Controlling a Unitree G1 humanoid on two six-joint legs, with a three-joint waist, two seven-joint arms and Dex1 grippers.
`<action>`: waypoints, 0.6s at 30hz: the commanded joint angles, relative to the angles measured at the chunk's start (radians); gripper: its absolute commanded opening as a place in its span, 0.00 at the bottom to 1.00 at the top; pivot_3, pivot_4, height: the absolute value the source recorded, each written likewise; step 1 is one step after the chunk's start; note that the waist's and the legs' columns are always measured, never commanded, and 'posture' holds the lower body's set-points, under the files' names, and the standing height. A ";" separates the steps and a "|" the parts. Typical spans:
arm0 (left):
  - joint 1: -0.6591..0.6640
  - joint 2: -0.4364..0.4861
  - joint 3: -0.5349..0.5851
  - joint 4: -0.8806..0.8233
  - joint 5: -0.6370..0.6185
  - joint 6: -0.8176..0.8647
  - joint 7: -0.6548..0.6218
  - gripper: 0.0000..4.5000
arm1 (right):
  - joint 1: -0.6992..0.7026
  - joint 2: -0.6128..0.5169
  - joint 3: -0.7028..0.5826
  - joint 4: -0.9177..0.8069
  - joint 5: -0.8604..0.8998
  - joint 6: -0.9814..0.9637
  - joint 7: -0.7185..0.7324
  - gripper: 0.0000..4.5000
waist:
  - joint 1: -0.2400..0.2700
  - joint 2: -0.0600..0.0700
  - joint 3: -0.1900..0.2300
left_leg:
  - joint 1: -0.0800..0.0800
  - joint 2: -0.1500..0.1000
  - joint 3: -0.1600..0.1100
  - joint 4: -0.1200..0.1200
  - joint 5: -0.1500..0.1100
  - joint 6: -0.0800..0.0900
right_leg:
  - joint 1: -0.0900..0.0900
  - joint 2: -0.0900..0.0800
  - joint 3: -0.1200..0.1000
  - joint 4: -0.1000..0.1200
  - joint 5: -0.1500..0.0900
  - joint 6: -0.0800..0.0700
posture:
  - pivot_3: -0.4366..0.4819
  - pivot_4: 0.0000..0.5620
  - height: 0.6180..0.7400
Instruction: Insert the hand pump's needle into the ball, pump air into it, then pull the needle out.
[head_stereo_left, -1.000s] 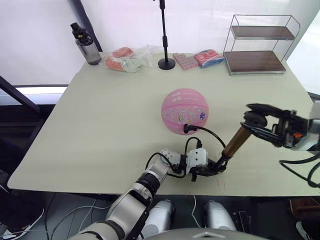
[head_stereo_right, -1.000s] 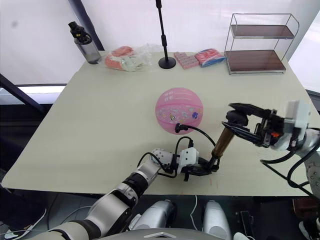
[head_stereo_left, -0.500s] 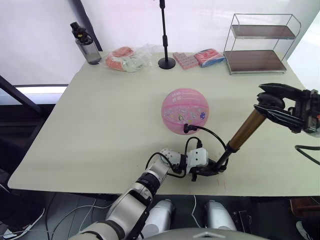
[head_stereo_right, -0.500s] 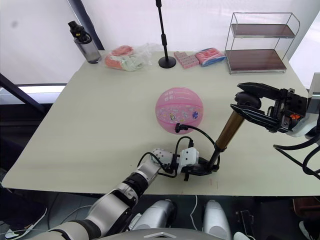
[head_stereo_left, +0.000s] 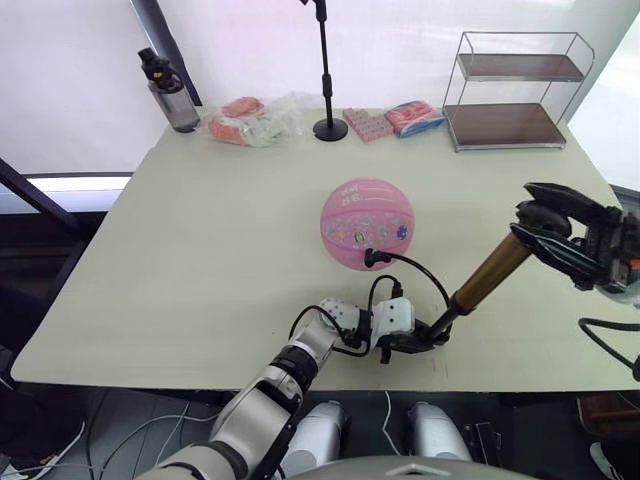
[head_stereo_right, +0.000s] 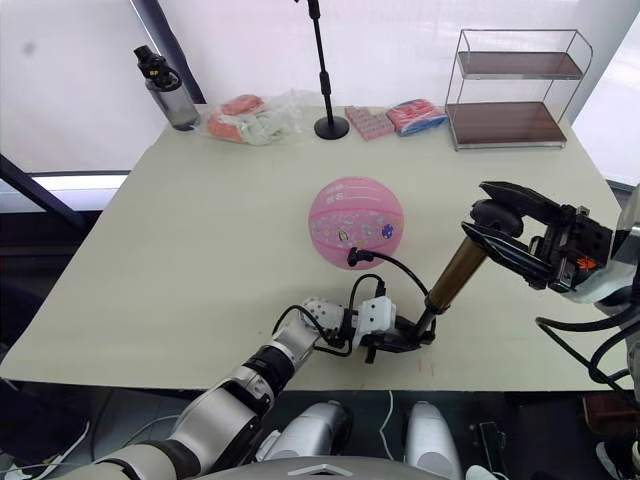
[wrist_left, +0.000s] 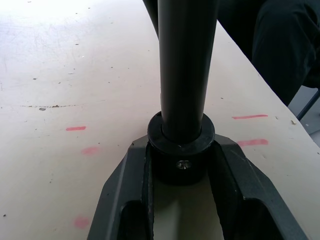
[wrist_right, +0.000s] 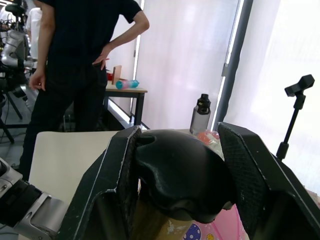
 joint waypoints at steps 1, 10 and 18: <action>0.037 0.017 -0.020 0.043 0.032 0.038 0.001 0.24 | 0.069 0.021 0.113 -0.006 -0.030 0.038 0.023 0.47 | 0.000 -0.003 -0.003 | 0.000 0.000 0.000 0.000 0.000 0.000 | 0.000 0.000 0.000 0.000 0.000 0.000 | 0.48 0.27 0.96; 0.039 0.015 -0.016 0.044 0.036 0.038 0.002 0.24 | 0.128 0.023 0.154 0.000 -0.078 0.001 0.060 0.47 | 0.000 -0.009 -0.016 | 0.002 0.001 0.000 -0.001 0.000 0.000 | 0.001 0.001 0.000 -0.001 0.000 0.000 | 0.48 0.27 0.96; 0.040 0.008 -0.013 0.046 0.036 0.041 0.005 0.24 | 0.180 0.019 0.179 0.026 -0.089 -0.021 0.095 0.47 | 0.000 -0.014 -0.023 | 0.002 0.002 -0.001 -0.002 0.000 0.000 | 0.002 0.002 0.000 -0.001 0.000 0.000 | 0.48 0.27 0.96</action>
